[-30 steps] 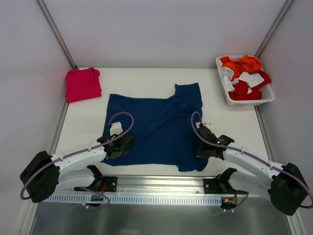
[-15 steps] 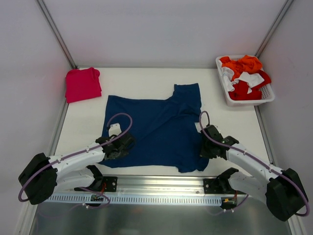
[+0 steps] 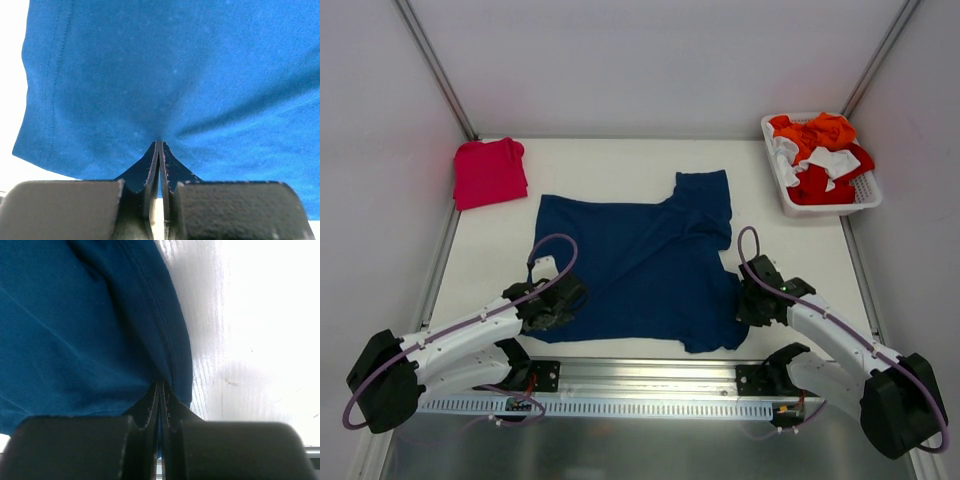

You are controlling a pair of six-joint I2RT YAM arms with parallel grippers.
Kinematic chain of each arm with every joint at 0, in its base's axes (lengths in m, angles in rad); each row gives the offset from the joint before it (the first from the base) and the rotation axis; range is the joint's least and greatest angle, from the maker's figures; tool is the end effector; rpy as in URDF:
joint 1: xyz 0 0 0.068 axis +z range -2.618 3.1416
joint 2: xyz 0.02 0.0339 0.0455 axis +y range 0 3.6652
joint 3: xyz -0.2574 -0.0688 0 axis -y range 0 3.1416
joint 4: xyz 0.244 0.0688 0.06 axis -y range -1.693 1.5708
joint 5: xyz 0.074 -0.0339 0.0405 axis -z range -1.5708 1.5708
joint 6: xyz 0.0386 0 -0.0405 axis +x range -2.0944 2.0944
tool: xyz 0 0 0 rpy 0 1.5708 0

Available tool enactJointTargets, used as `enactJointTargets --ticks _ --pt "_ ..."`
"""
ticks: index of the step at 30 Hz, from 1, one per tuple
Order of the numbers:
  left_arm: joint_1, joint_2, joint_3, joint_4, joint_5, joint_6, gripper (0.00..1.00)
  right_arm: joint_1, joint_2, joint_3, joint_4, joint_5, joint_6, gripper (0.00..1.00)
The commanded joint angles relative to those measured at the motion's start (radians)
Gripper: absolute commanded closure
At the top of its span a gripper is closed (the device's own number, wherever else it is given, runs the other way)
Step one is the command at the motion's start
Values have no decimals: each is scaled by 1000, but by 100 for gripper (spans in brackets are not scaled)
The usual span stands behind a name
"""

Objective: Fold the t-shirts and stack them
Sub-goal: Flatten out the tshirt

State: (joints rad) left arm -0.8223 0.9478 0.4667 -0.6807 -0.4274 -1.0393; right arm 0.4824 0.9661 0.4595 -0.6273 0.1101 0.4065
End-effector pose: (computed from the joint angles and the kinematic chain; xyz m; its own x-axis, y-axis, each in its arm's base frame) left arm 0.1188 -0.1044 0.1627 -0.7946 -0.2973 -0.5294 -0.2572 0.9546 -0.1501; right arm 0.1470 0.0722 0.1575 -0.9033 -0.0294 -0.4280 -0.0683 0.9948 0.0759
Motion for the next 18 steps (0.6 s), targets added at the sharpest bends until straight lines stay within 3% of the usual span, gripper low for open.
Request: enactJointTargets --ticks 1,10,18 --pt "12 -18 -2 -52 2 -30 100 -11 -1 18 -48 6 5 99" --pt "8 -31 87 -37 32 42 100 -11 -107 86 -57 -82 -14 99" --pt "-9 31 89 44 62 42 100 25 -87 90 -11 -150 0 99"
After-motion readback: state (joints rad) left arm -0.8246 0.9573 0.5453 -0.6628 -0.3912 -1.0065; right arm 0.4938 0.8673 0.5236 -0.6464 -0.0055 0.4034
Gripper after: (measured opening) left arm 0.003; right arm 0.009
